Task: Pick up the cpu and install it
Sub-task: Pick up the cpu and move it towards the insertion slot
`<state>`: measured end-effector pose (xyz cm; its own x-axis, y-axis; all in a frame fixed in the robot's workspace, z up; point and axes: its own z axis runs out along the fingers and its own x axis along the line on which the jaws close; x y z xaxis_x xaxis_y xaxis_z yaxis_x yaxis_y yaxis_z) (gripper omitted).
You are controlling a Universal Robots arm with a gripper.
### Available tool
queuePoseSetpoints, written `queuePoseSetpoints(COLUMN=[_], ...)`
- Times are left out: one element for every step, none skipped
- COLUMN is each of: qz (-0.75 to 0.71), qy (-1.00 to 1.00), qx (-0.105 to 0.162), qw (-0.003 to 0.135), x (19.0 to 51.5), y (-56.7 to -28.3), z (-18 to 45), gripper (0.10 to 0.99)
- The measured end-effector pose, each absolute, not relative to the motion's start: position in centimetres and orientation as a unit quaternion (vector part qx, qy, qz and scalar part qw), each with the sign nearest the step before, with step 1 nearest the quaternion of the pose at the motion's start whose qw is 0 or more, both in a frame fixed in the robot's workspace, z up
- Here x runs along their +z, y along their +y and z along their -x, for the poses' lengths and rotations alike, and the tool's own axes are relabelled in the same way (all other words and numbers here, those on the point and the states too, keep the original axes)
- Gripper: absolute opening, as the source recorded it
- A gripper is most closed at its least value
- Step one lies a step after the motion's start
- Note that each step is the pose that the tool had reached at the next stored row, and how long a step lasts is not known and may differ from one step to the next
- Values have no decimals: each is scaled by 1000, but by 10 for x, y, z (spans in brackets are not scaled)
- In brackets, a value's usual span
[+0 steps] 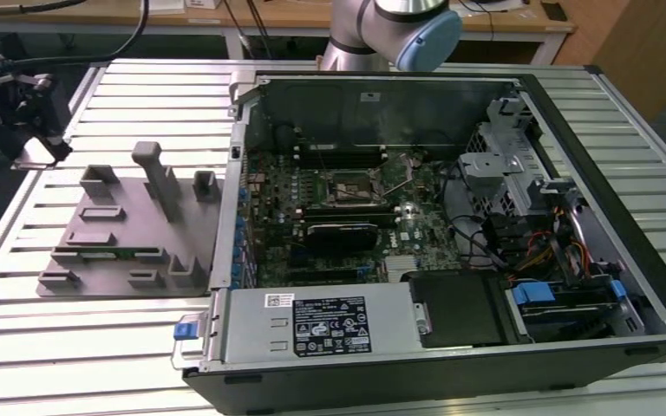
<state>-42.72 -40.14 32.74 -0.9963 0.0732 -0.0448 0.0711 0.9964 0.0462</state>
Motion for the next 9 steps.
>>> queuePoseSetpoints(qz=[-36,-36,-36,-36,-36,-36,-36,-36,-36], qy=[999,999,999,999,999,999,999,999,999], qx=[22,22,22,22,22,22,22,22,22], qw=[23,23,23,24,24,24,24,24,24], x=[330,332,334,336,338,341,343,345,347], y=[-401,-401,-401,-401,-401,-401,-401,-401,-401], z=[427,427,427,427,427,427,427,427,427], gripper=[541,541,541,541,541,541,541,541,541])
